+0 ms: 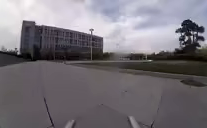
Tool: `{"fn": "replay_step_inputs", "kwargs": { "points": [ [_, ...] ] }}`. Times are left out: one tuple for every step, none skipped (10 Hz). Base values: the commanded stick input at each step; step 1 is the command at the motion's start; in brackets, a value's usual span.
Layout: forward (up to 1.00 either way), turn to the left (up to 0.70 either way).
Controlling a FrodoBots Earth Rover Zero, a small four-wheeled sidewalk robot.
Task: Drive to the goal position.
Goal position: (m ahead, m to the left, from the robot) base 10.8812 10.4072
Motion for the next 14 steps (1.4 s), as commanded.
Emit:
{"fn": "replay_step_inputs", "kwargs": {
  "points": [
    [0.0, 0.45],
    [0.35, 0.38],
    [0.85, 0.27],
    [0.85, 0.27],
    [0.85, 0.27],
    [0.85, 0.27],
    [0.85, 0.27],
    [0.85, 0.27],
    [0.85, 0.27],
    [0.85, 0.0],
    [0.85, 0.0],
    [0.85, 0.0],
    [0.85, 0.0],
    [0.85, 0.0]
  ]
}}
